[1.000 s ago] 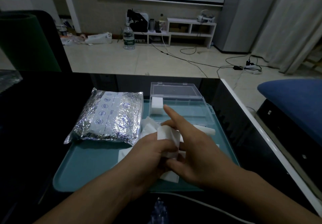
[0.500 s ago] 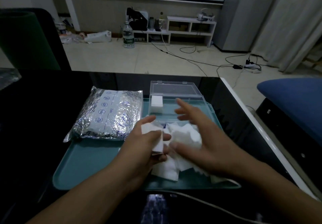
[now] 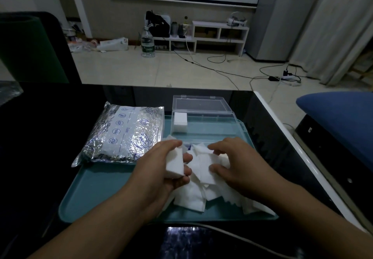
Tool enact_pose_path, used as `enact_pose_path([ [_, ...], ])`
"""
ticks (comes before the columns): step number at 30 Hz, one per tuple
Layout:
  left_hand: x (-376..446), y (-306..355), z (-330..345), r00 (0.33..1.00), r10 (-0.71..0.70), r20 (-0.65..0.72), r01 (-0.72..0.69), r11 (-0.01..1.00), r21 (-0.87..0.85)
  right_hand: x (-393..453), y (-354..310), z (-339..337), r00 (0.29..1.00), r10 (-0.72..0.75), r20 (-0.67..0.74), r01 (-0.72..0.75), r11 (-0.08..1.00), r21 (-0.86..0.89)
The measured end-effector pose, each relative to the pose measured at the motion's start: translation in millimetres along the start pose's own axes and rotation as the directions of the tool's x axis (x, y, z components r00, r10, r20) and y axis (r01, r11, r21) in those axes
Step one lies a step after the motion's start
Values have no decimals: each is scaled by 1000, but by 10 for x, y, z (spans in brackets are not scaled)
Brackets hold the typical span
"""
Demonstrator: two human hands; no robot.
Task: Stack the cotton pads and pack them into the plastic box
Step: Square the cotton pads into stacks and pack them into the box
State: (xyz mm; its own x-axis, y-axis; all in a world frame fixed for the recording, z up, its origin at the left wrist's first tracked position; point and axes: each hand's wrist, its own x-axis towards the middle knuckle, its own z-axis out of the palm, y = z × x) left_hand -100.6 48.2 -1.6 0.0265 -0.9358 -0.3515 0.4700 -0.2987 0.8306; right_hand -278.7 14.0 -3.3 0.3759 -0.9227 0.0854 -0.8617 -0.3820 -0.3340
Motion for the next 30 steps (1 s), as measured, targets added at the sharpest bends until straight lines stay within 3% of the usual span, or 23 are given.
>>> enact_pose_path([
  [5, -13, 16, 3, 1000, -14, 27, 15, 999, -39, 43, -41, 46, 996, 65, -61, -64, 998, 22],
  [9, -8, 1, -12, 999, -10, 34, 12, 998, -61, 71, -26, -90, 975, 207, -84, -172, 936, 306],
  [13, -19, 4, 4, 1000, 14, 26, -13, 1000, -19, 52, 44, -300, 944, 330, 25, -270, 725, 634],
  [17, -43, 6, 41, 998, 36, 45, -36, 999, 11, -1, 82, -389, 936, 322, 138, -285, 468, 836],
  [19, -56, -9, 67, 997, 25, 73, -27, 999, 26, -18, 23, -351, 945, 289, 153, -267, 410, 872],
  [25, -107, -24, 125, 979, -43, 200, 46, 999, -12, 2, -285, -51, 955, 293, -49, -139, 586, 798],
  [30, -68, -13, 82, 990, -52, 128, 61, 996, -68, 22, -268, 38, 950, 244, -193, -68, 767, 638],
])
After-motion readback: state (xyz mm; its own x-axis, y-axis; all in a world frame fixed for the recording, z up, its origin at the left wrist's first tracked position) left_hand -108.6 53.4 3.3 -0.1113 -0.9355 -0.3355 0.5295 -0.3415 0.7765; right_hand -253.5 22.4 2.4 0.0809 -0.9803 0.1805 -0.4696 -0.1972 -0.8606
